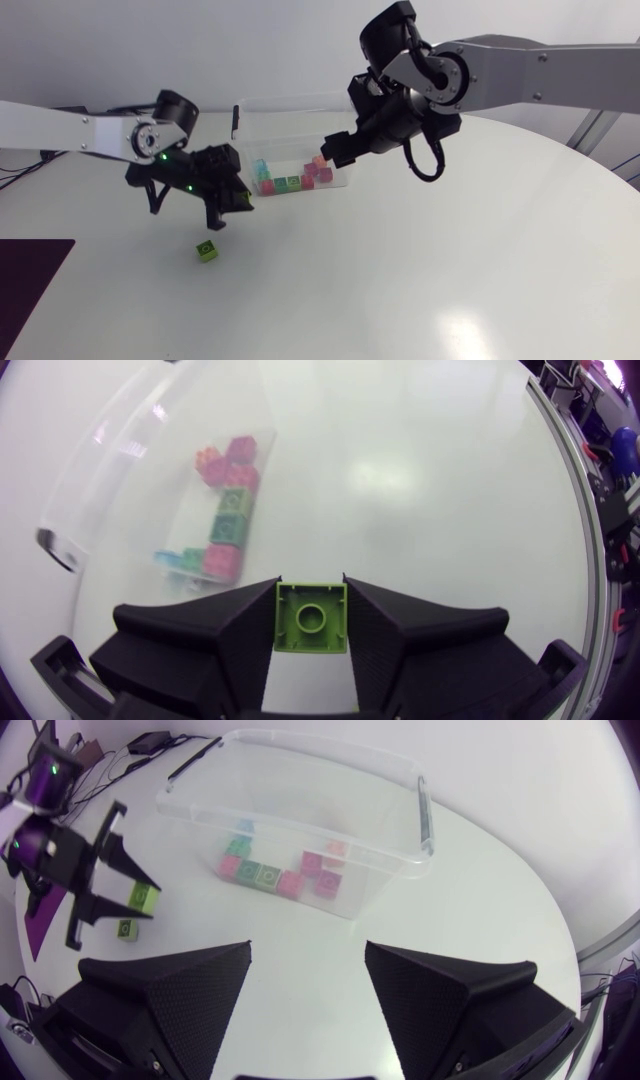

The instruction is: Place the duplo bricks in the container

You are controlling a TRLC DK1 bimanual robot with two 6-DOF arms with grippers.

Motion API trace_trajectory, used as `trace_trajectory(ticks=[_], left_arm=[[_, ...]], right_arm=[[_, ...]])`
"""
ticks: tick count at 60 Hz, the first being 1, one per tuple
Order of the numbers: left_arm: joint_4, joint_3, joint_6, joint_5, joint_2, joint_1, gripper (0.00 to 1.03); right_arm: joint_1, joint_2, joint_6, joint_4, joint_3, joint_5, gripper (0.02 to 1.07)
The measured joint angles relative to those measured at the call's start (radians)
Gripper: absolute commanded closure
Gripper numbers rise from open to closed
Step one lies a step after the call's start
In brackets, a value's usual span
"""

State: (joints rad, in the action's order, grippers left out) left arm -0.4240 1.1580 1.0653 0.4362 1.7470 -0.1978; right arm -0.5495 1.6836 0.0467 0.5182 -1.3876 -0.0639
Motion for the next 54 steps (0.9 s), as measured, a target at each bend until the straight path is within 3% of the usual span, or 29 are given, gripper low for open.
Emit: trace_trajectory(ticks=[18, 27, 29, 32, 33, 34, 36, 41, 54], left_arm=[[-0.039, 0.436, -0.125, 0.001, 0.045, -0.001, 0.81], [-0.030, 0.509, -0.169, 0.001, 0.151, -0.001, 0.79], [-0.029, 0.520, -0.179, 0.001, 0.188, -0.001, 0.76], [-0.022, 0.527, -0.190, 0.000, 0.224, -0.001, 0.59], [-0.018, 0.529, -0.196, 0.000, 0.235, -0.001, 0.48], [-0.015, 0.531, -0.202, 0.000, 0.243, -0.001, 0.28], [-0.007, 0.533, -0.220, -0.001, 0.262, 0.000, 0.14], [0.000, 0.534, -0.246, -0.018, 0.266, 0.003, 0.07], [0.009, 0.466, -0.285, -0.026, 0.098, 0.056, 0.06]], right_arm=[[-0.066, -0.003, -0.039, -0.002, 0.049, 0.061, 0.24], [-0.106, -0.003, -0.053, -0.002, 0.050, 0.068, 0.24], [-0.113, -0.003, -0.056, -0.002, 0.051, 0.068, 0.24], [-0.117, -0.003, -0.056, -0.002, 0.052, 0.068, 0.24], [-0.117, -0.003, -0.056, -0.002, 0.053, 0.068, 0.24], [-0.117, -0.003, -0.056, -0.002, 0.053, 0.068, 0.24], [-0.119, -0.002, -0.056, -0.001, 0.053, 0.068, 0.24], [-0.119, -0.002, -0.056, 0.001, 0.053, 0.068, 0.24], [-0.119, -0.002, -0.060, 0.002, 0.053, 0.068, 0.24]])
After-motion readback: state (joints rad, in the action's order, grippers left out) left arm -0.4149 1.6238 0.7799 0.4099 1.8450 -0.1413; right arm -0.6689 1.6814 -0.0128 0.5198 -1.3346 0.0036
